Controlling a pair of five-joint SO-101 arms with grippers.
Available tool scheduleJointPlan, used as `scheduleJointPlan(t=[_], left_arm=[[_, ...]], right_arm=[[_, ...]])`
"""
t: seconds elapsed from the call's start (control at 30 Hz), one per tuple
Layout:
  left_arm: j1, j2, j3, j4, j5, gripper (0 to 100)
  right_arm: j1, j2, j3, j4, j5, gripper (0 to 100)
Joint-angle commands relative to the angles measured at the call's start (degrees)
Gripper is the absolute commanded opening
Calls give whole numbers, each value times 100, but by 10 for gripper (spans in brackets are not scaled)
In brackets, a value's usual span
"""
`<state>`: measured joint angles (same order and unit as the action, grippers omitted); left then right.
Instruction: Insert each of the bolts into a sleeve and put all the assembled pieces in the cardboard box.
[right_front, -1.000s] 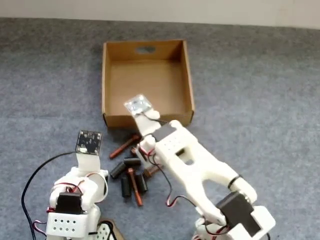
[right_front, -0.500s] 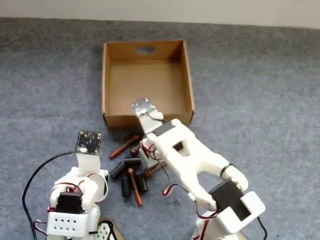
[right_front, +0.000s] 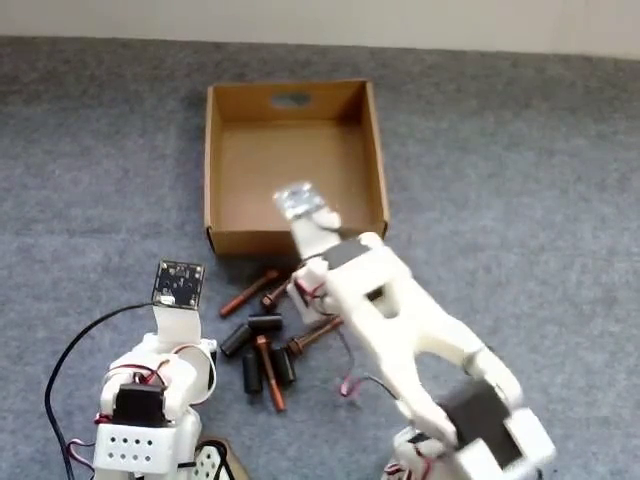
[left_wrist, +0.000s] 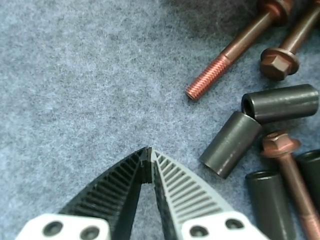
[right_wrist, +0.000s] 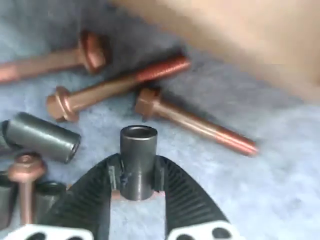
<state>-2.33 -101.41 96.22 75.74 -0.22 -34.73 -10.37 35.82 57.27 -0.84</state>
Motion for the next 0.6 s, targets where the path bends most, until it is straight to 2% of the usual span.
scheduleJointPlan(t=[0.0, 0.13, 0.23, 0.37, 0.47, 0.57], left_arm=[[40, 22, 92, 9, -9, 8], [40, 22, 92, 9, -9, 8], [40, 22, 92, 9, -9, 8], [40, 22, 92, 9, -9, 8], [40, 22, 92, 9, -9, 8], [40, 22, 92, 9, -9, 8]], right_arm=[[567, -1429, -31, 690, 62, 6], [1437, -2519, 215, 1490, 79, 6], [2132, -3081, 892, 1622, 88, 6], [2774, -3521, 2369, 998, 88, 6], [2809, -3626, 3363, 295, 132, 8], [2809, -3626, 3864, -57, 844, 77]])
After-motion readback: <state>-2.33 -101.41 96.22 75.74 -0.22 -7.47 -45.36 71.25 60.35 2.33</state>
